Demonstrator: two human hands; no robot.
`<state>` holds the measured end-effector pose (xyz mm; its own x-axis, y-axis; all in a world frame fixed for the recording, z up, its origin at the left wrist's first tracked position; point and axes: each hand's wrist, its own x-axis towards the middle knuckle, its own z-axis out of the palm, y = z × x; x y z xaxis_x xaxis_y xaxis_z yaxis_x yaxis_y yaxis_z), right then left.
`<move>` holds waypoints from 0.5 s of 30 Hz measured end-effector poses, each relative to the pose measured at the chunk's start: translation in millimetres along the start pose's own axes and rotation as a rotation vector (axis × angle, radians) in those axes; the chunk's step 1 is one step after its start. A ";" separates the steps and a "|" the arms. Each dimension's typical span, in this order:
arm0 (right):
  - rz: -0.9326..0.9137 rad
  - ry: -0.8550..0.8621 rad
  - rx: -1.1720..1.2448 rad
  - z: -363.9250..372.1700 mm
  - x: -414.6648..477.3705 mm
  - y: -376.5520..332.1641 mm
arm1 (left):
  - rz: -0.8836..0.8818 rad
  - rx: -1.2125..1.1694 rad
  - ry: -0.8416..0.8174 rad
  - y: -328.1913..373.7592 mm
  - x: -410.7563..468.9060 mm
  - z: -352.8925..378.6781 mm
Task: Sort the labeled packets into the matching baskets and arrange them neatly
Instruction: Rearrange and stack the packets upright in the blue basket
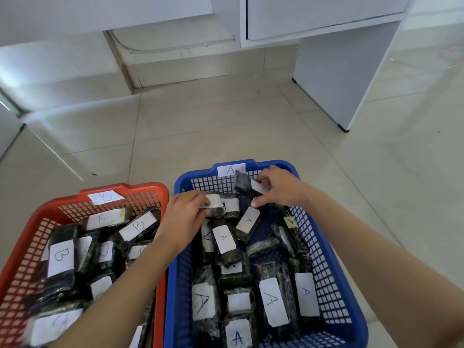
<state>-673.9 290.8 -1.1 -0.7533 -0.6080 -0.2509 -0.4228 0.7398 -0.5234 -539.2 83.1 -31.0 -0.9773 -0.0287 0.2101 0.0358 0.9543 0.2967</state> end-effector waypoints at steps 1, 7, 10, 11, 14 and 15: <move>0.014 0.047 0.115 -5.2 -6.7 2.8 | -0.009 -0.030 0.028 -0.4 -0.9 -0.3; 0.148 0.352 0.606 -4.7 -36.7 14.6 | -0.013 -0.010 -0.118 39.7 12.8 8.7; 0.202 0.448 0.745 -8.3 -48.0 18.9 | 0.010 0.203 -0.332 67.9 30.9 24.7; 0.211 0.458 0.769 -9.8 -51.1 20.5 | -0.004 0.245 -0.376 74.5 36.3 31.2; 0.207 0.457 0.782 -12.5 -58.9 24.1 | -0.105 0.279 -0.408 87.6 45.3 49.1; 0.197 0.451 0.784 -13.3 -61.1 24.8 | -0.131 0.287 -0.393 90.7 46.8 53.1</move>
<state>-645.1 350.1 12.1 -0.9697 -0.2006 -0.1398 0.0722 0.3115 -0.9475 -592.9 184.1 -43.7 -0.9764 -0.0923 -0.1953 -0.0975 0.9951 0.0175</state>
